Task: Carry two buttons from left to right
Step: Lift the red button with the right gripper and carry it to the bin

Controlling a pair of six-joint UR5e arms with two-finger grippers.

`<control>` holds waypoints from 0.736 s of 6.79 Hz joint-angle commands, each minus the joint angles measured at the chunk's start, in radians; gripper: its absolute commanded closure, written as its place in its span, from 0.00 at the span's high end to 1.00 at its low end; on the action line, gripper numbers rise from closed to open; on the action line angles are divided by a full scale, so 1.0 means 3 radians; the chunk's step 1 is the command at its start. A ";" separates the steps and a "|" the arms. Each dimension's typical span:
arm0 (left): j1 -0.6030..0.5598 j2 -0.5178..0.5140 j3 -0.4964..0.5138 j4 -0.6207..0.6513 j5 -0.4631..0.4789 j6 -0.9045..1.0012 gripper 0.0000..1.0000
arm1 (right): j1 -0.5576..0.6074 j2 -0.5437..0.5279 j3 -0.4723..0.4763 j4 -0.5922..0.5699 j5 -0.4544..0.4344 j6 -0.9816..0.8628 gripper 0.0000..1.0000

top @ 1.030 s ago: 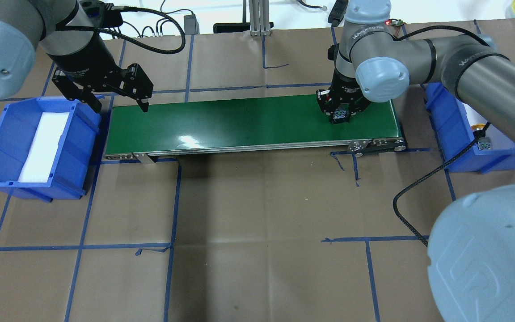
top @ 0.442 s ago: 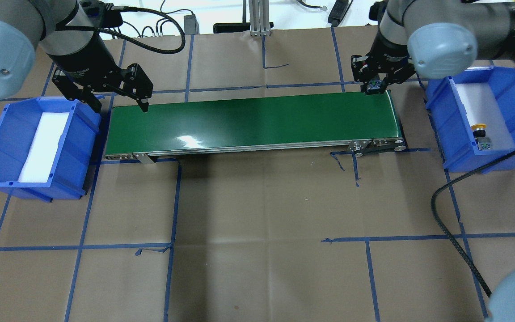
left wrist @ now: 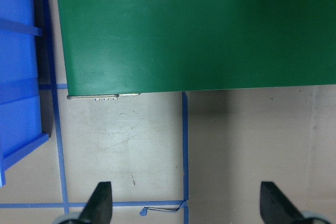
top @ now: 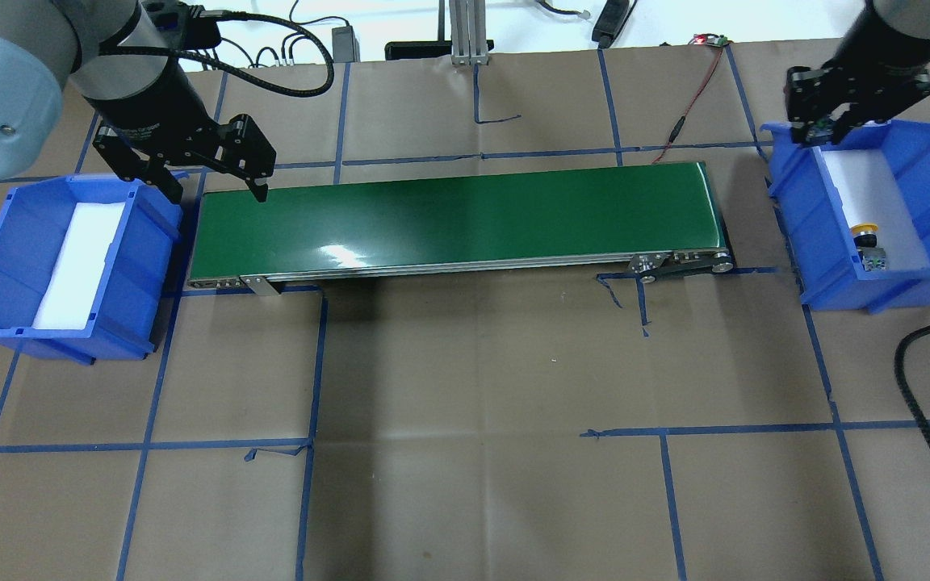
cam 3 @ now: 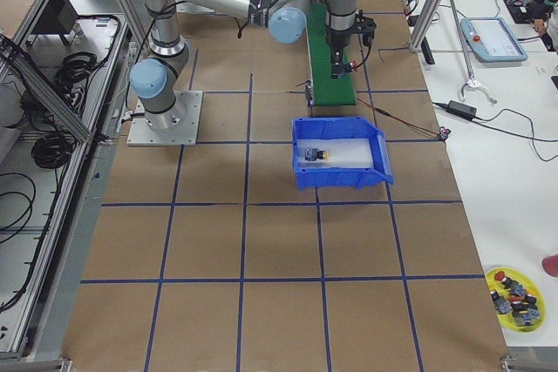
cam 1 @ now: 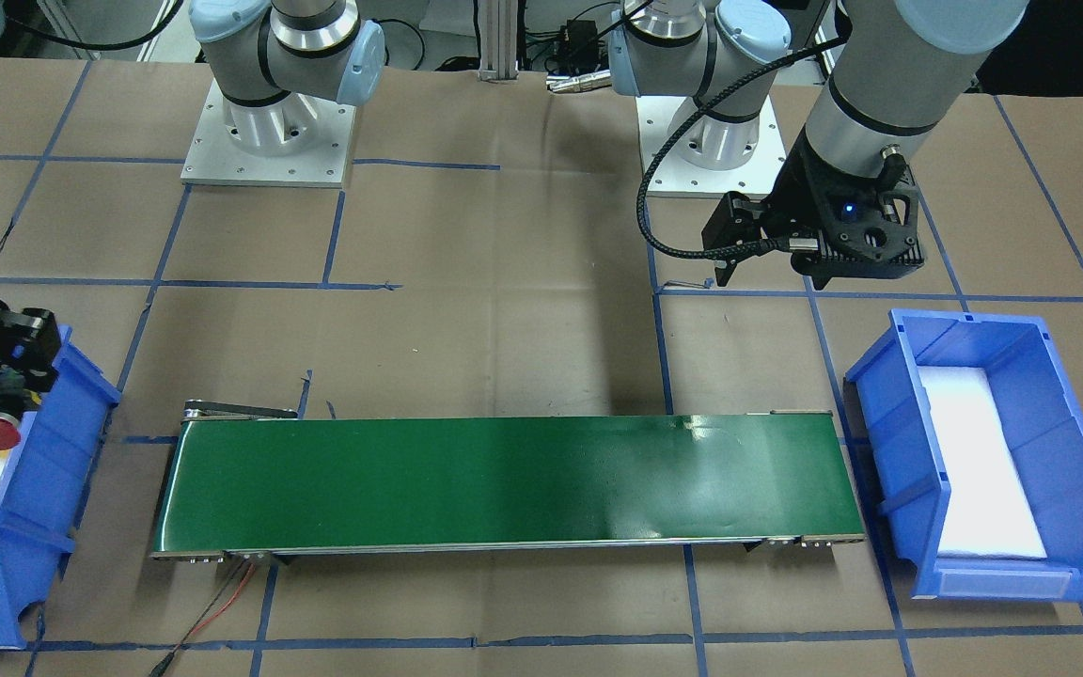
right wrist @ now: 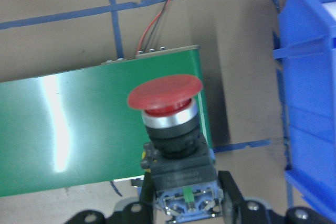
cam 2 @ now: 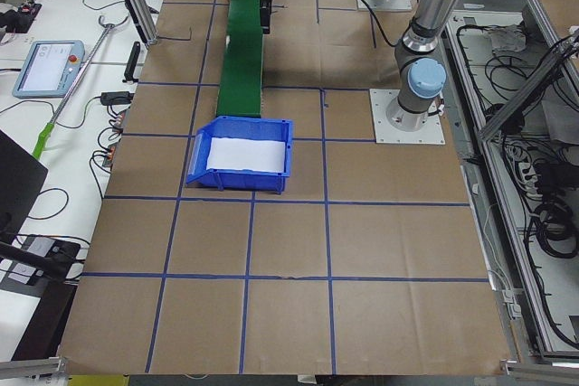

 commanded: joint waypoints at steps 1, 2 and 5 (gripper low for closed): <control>0.0000 0.0000 -0.0001 0.0000 0.0000 0.0000 1.00 | -0.0467 0.0173 0.0002 -0.0023 -0.0006 -0.0505 0.05; 0.0000 0.0000 0.0004 0.0000 0.0000 0.0000 1.00 | -0.0524 0.0393 -0.0018 -0.0094 -0.0006 -0.0552 0.05; 0.0000 0.0000 0.0004 0.0000 0.0000 0.0000 1.00 | -0.0540 0.0869 -0.0064 -0.0442 -0.0016 -0.0598 0.05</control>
